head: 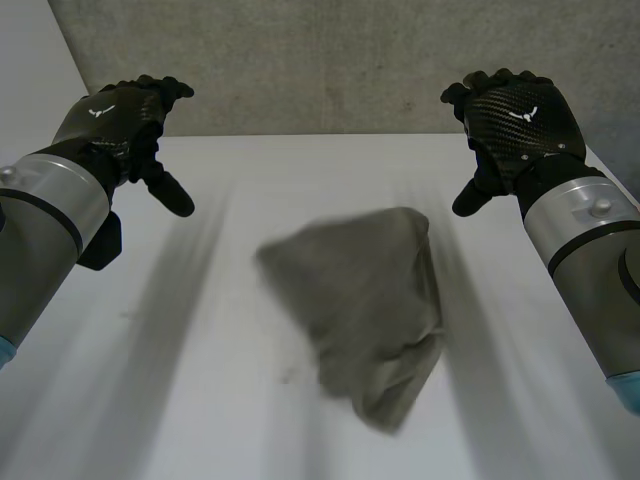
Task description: Fold the towel.
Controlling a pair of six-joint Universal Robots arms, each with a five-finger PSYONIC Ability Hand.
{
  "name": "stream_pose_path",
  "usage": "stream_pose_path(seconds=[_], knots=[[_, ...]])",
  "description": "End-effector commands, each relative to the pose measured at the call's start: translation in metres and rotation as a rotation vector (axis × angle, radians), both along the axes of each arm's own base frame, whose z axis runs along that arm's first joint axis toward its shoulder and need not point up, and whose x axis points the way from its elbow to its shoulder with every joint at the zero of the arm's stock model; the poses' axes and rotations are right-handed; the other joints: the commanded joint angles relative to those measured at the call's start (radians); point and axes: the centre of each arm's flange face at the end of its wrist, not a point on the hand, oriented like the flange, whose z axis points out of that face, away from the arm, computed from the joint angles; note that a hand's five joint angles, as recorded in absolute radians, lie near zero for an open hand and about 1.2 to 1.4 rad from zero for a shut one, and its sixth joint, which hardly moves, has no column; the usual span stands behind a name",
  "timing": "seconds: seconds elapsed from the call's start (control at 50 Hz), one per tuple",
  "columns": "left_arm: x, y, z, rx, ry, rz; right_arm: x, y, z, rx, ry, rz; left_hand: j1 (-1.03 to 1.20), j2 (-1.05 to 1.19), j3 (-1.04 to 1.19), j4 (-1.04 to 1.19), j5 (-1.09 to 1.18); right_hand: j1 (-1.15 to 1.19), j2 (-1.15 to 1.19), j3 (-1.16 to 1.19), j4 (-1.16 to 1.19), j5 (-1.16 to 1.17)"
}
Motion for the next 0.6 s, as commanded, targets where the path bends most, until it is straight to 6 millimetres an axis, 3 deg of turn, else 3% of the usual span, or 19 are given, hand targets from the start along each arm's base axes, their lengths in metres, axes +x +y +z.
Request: stream_pose_path(seconds=[0.02,0.24,0.36,0.48,0.56,0.6], knots=[[0.0,0.0,-0.002,0.003,-0.003,-0.001,0.0,0.001,-0.001,0.002,0.0,0.001,-0.001,0.011,0.009,0.007,-0.035,-0.036,-0.049,-0.039,-0.06,-0.044],[-0.003,0.001,-0.007,0.014,-0.008,-0.008,0.0,0.001,-0.002,0.004,0.002,0.006,-0.001,0.011,0.009,0.007,-0.035,-0.036,-0.049,-0.039,-0.06,-0.044],[-0.008,-0.004,-0.024,0.059,-0.027,-0.019,-0.001,-0.003,-0.002,0.025,0.013,-0.004,-0.001,0.011,0.009,0.007,-0.035,-0.036,-0.049,-0.039,-0.06,-0.044],[-0.022,0.002,-0.051,0.146,-0.053,-0.114,0.002,-0.008,-0.027,0.146,0.095,-0.002,0.0,0.011,0.009,0.008,-0.035,-0.036,-0.049,-0.039,-0.06,-0.044],[-0.027,0.006,-0.058,0.169,-0.049,-0.143,0.002,-0.009,-0.039,0.197,0.133,0.004,0.0,0.011,0.009,0.008,-0.035,-0.017,-0.03,-0.02,-0.041,-0.025],[-0.03,0.01,-0.06,0.184,-0.034,-0.147,0.006,-0.01,-0.055,0.251,0.153,0.032,0.005,0.017,0.015,0.014,-0.029,0.094,0.081,0.091,0.07,0.086]])
